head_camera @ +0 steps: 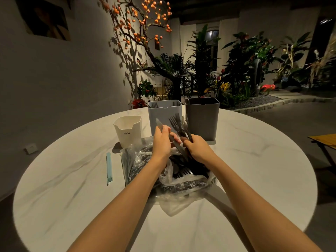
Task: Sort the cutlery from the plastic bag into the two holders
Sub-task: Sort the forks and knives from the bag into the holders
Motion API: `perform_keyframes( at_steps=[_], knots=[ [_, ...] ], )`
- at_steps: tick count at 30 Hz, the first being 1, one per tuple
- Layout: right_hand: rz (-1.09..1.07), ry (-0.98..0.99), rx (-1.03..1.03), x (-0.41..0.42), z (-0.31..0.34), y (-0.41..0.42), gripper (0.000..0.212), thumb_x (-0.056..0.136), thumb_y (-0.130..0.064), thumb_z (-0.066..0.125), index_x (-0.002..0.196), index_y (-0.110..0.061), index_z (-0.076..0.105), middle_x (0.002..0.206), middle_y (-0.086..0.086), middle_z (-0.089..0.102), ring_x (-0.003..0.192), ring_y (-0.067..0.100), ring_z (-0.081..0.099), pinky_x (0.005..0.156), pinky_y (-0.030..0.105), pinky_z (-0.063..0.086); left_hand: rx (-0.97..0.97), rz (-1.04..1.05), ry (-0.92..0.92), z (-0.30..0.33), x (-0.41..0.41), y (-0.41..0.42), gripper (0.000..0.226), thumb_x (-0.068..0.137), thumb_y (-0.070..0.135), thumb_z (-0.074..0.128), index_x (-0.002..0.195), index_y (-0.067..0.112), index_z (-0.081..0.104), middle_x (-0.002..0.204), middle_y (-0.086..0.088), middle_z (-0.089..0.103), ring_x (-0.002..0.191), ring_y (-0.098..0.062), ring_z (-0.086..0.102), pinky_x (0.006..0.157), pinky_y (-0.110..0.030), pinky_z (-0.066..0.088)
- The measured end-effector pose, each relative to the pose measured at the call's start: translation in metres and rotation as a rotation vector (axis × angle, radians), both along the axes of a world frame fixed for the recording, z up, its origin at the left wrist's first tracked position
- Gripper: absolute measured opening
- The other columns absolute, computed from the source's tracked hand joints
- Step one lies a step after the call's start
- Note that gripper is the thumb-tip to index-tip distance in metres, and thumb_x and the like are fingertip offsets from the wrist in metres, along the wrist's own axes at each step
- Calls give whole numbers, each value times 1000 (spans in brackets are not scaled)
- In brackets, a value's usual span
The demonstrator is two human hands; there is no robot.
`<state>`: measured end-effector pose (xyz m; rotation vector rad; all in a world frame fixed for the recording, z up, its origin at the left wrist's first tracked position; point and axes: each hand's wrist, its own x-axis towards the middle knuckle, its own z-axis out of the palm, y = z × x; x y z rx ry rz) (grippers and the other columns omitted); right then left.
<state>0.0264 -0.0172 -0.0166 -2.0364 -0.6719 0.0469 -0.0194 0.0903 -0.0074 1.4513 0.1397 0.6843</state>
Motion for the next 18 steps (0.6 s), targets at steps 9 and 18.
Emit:
perform_keyframes(
  at_steps=[9,18],
  knots=[
    [111,-26,-4,-5,0,-1,11,98,-20,47,92,-23,55,76,-4,59,68,10,56,69,25,49,123,21,78,-1,0,-3,23,100,20,49,115,2,45,90,-5,58,71,-8,59,65,-21,53],
    [320,531,328,-6,10,-12,44,104,-36,34,72,-14,55,58,-2,43,47,10,34,47,20,28,80,16,71,-2,-1,-5,10,104,20,36,95,17,38,67,-1,41,53,-10,42,55,-24,43]
  ],
)
